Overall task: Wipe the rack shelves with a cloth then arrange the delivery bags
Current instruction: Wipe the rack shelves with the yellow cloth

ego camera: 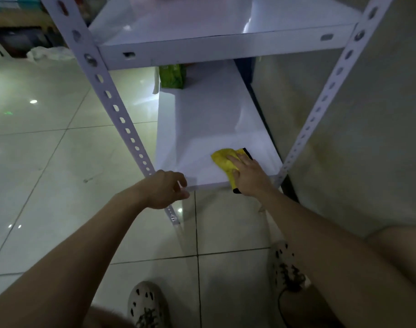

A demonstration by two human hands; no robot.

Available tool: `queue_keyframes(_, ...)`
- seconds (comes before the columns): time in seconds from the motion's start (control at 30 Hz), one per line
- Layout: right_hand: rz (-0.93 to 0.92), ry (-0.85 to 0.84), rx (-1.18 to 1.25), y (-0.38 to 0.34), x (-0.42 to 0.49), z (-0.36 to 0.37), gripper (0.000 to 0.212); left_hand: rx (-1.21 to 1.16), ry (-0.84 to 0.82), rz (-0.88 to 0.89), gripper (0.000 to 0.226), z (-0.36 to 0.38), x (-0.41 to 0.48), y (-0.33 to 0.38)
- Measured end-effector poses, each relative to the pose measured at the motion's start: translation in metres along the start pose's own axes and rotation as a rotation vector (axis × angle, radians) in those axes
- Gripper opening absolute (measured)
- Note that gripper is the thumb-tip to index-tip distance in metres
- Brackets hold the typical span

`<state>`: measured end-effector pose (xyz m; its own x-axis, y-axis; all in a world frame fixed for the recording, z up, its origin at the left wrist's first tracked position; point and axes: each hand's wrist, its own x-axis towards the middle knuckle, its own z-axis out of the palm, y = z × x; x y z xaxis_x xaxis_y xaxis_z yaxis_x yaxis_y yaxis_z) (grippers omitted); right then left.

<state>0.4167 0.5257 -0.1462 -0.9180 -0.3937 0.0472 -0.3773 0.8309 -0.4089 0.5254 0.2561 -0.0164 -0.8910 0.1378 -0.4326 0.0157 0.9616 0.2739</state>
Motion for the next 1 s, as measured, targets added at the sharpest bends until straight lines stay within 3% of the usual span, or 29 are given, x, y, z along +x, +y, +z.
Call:
queue_keyframes(0.2,0.153,0.024,-0.024,0.037,0.037,-0.007,0.058,0.112,0.063,0.09,0.056,-0.001,0.044,0.022)
queue_keyframes(0.67,0.161,-0.006,-0.11,0.059,0.199,0.0,0.063,0.161,-0.133,0.108,0.067,0.026,0.074,-0.003)
queue_keyframes(0.83,0.159,-0.05,-0.094,0.035,0.17,0.006,0.066,0.16,-0.123,0.105,0.065,0.026,0.073,-0.001)
queue_keyframes(1.0,0.106,-0.111,-0.045,-0.004,0.081,0.006,0.084,0.178,-0.137,0.088,0.067,0.018,0.061,0.006)
